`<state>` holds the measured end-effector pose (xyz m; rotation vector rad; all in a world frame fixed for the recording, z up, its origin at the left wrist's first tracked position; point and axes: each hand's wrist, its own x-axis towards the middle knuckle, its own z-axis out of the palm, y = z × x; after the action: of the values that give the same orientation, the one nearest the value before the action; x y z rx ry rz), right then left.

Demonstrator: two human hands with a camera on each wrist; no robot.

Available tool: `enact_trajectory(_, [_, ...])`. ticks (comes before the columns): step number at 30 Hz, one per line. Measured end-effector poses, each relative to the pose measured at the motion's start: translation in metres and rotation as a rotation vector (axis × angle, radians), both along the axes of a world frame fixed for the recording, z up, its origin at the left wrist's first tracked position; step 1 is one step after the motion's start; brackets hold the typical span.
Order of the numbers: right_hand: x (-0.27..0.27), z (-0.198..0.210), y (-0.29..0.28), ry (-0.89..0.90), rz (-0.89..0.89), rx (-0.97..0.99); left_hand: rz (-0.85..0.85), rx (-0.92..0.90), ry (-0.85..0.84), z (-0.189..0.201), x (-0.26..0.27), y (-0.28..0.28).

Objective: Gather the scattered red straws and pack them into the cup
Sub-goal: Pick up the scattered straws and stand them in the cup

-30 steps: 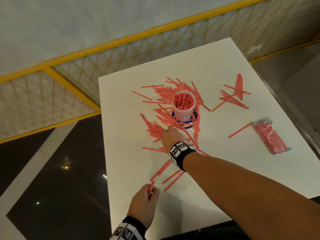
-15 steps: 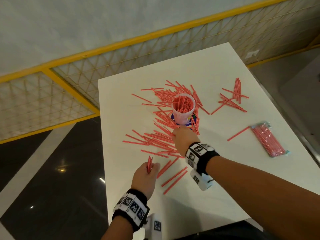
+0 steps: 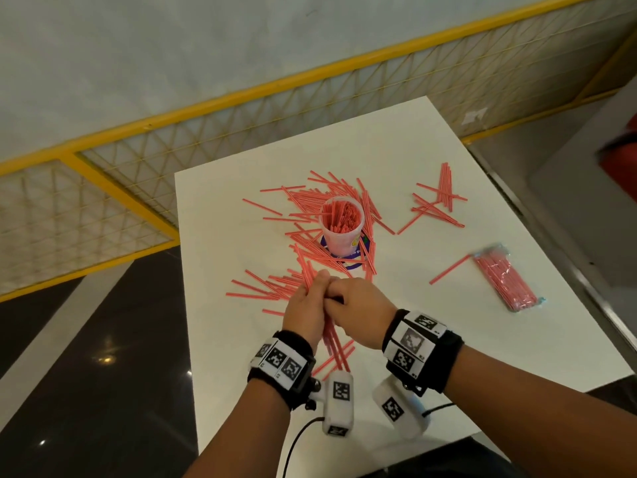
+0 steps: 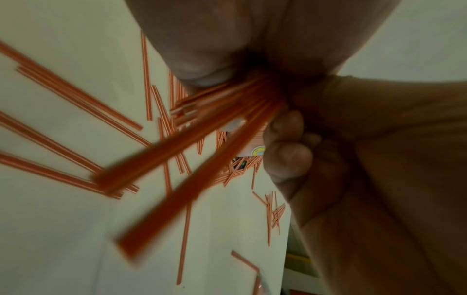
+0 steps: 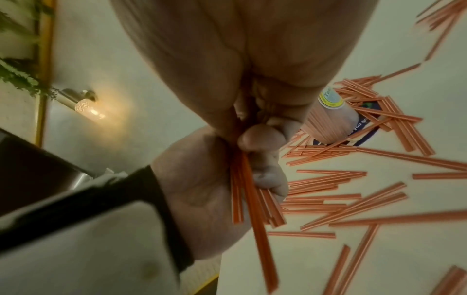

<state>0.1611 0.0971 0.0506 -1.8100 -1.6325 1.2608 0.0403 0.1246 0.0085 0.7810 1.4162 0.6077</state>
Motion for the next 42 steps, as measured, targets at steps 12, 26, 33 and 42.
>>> enact_trajectory(12, [0.014,0.013,-0.005,0.765,-0.369,-0.576,0.066,0.347,-0.021,0.073,0.017,0.007])
enact_trajectory(26, [0.032,0.027,0.005,1.041,-0.449,-0.424,-0.064,0.487,0.022,0.081,0.042,-0.006])
enact_trajectory(33, [0.045,0.042,0.003,1.142,-0.2,-0.363,-0.068,0.598,0.059,0.089,0.042,0.006])
enact_trajectory(42, [0.055,0.041,0.064,-0.275,0.221,0.337,-0.324,0.712,0.242,0.096,0.051,0.057])
